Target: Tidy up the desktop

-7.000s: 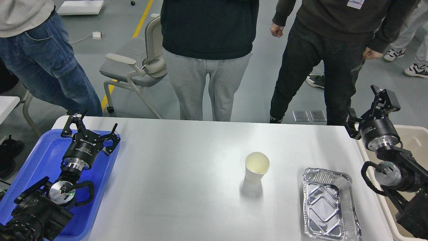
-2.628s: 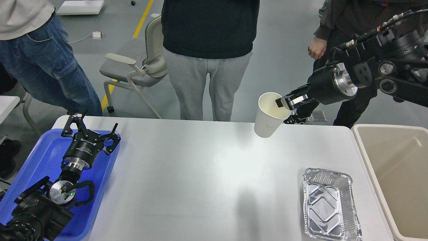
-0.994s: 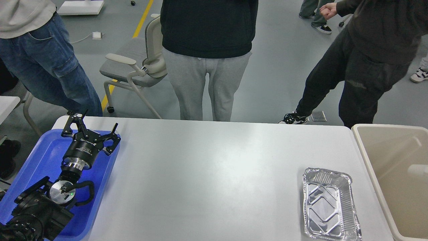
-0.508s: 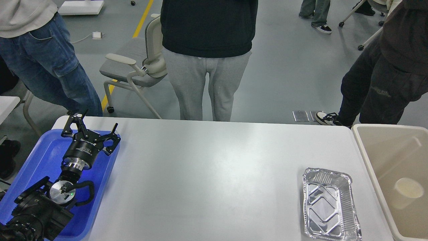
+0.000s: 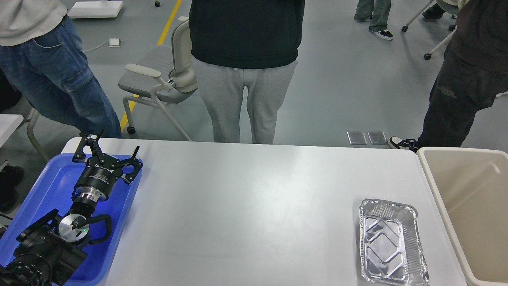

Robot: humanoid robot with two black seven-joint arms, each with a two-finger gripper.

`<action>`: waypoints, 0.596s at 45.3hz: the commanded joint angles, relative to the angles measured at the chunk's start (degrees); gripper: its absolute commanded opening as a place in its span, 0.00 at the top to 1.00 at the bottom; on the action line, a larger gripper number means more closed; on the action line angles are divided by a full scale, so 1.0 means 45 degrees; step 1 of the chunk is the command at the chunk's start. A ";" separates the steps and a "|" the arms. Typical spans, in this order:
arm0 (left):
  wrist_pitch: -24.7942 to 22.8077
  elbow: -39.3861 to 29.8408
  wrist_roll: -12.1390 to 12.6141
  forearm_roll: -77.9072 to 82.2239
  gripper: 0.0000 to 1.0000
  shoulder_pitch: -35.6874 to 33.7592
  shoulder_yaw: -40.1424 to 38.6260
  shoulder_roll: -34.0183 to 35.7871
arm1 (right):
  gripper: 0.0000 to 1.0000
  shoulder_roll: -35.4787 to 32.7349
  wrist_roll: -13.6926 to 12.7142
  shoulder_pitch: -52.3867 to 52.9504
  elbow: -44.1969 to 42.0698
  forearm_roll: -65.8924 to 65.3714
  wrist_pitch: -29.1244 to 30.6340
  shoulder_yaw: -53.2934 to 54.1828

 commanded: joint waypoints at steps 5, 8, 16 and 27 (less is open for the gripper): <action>0.0000 0.0000 -0.0001 -0.0001 0.00 0.0000 0.0000 0.0000 | 0.00 -0.1165 0.1185 0.0773 0.3710 -0.1181 0.0917 0.4892; 0.0000 0.0000 -0.0001 -0.0001 0.00 0.0000 0.0000 0.0000 | 0.01 -0.1068 0.1185 0.0500 0.4997 -0.2371 0.0742 0.6590; 0.0000 0.0000 -0.0001 -0.0001 0.00 0.0000 0.0000 0.0000 | 0.02 0.0940 0.1088 -0.1549 0.9197 -0.7623 -0.0352 1.2469; 0.0000 0.0000 -0.0001 -0.0001 0.00 0.0000 0.0000 0.0000 | 0.00 0.4322 0.1068 -0.1942 1.0002 -1.0833 -0.0411 1.5599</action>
